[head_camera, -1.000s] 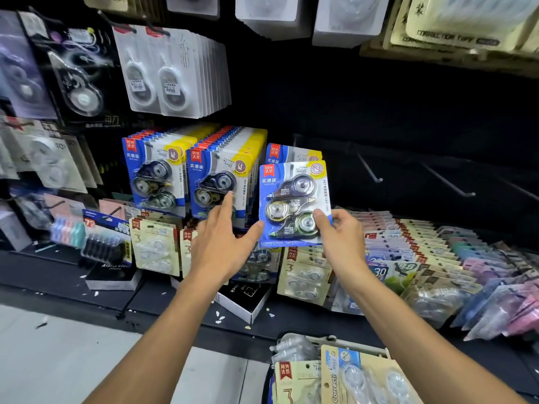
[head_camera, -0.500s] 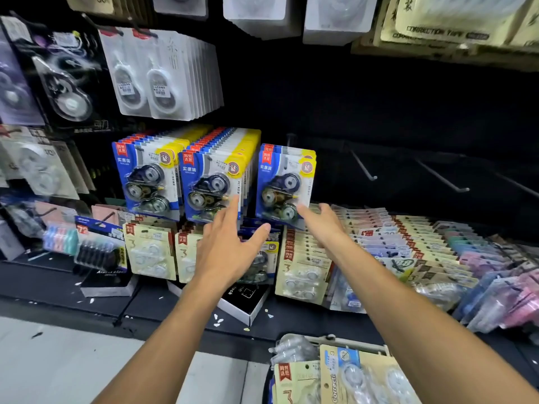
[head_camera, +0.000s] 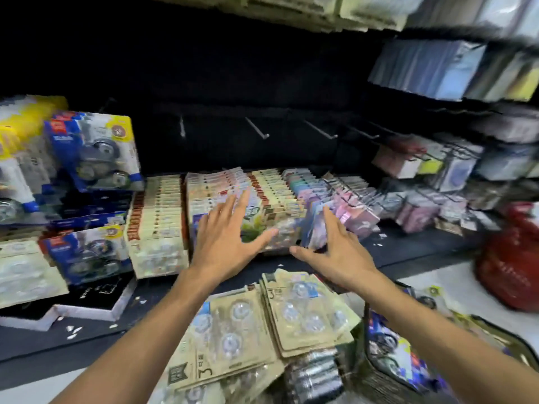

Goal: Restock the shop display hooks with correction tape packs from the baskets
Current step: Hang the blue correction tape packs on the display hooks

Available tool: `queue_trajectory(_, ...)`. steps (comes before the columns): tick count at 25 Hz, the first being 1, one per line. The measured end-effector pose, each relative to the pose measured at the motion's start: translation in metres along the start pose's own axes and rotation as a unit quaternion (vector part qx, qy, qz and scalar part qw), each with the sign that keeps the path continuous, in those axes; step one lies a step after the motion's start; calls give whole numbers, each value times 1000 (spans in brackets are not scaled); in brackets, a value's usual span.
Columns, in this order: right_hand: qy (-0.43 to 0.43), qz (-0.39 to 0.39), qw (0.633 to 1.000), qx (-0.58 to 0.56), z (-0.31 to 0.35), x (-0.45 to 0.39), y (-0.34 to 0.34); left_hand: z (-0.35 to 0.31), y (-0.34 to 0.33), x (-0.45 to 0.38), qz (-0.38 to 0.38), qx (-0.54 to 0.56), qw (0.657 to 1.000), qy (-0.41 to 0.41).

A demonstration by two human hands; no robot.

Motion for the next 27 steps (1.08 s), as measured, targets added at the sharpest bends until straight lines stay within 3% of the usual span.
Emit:
queue_trajectory(4, -80, -19, 997, -5, -110, 30, 20, -81, -91, 1, 74, 41, 996, -34)
queue_trajectory(8, -188, 10, 979, -76, -228, 68, -12, -149, -183, 6, 154, 34, 984, -78)
queue_trajectory(10, -250, 26, 958, -134, -280, 88, -38, -176, -226, 5, 191, 15, 976, -106)
queue_trajectory(13, -360, 67, 899, -240, -343, 105, -85, -202, -278, 2, 244, -11, 960, -140)
queue_trajectory(16, -411, 93, 861, -285, -382, 100, -133, -203, -321, -3, 282, -24, 947, -152)
queue_trajectory(21, -482, 123, 802, -330, -450, 72, -243, -187, -387, 2, 401, -44, 892, -203)
queue_trajectory(27, -530, 191, 757, -331, -437, 39, -241, -178, -416, 15, 396, -33, 892, -215)
Point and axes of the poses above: each hand's wrist, its own x-axis away from the middle knuckle, its own y-axis out of the back of the hand, z = x × y, the point moved 2 cm from there along -x, towards the middle knuckle, and after that the axes turned 3 degrees about x, right-handed, at the moved point
